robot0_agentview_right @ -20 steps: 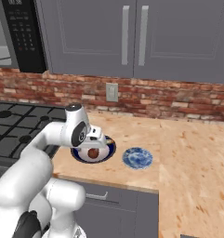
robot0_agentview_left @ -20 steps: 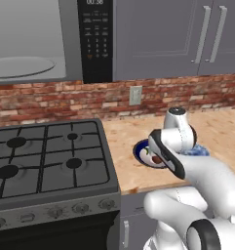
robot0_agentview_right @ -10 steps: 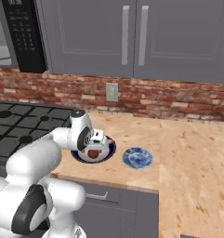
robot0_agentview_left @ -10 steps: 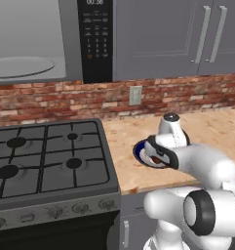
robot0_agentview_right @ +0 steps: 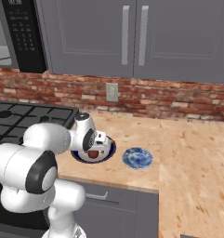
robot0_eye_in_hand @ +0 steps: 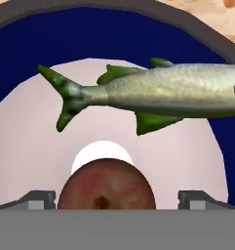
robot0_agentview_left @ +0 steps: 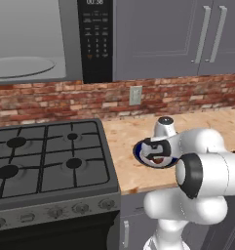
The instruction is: Remove the apple from the bowl and place it on the small plate. Then place the bowl with only the fish in the microwave, close the door, and press the start button to microwave the fish.
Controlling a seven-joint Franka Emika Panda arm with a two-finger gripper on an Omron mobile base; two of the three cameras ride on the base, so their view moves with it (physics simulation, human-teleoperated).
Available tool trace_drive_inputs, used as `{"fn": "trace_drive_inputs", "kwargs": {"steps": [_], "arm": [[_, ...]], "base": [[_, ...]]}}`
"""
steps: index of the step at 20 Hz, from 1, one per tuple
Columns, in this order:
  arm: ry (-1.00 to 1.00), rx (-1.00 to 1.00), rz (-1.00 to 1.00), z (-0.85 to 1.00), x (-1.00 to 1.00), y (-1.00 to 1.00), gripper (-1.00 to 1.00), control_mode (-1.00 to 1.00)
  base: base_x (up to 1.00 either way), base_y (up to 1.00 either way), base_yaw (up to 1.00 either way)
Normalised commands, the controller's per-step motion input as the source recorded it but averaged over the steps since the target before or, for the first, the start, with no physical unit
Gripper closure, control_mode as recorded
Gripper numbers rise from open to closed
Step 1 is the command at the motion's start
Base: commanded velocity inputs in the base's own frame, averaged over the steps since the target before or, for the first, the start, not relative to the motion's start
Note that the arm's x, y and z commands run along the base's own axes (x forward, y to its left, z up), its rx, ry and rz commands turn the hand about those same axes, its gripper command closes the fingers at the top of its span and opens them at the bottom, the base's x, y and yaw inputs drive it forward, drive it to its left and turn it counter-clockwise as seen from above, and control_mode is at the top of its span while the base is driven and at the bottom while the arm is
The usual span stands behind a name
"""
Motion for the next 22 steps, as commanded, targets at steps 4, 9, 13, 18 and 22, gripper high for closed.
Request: {"fn": "trace_drive_inputs", "kwargs": {"steps": [4, 9, 13, 18, 22], "arm": [[0.0, 0.0, 0.0, -0.31, -0.01, -0.02, -1.0, -1.0], [-0.01, 0.0, 0.0, -0.29, -0.29, -0.03, 1.0, -1.0], [-0.05, 0.01, 0.0, -0.01, -0.03, -0.01, 1.0, -1.0], [-0.03, 0.03, -0.01, 0.45, -0.09, -0.13, 1.0, -1.0], [-0.15, 0.02, 0.0, 0.99, -0.31, -0.34, 1.0, -1.0]], "base": [[0.0, 0.0, 0.0], [0.0, 0.0, 0.0], [0.0, 0.0, 0.0], [0.0, 0.0, 0.0], [0.0, 0.0, 0.0]]}}
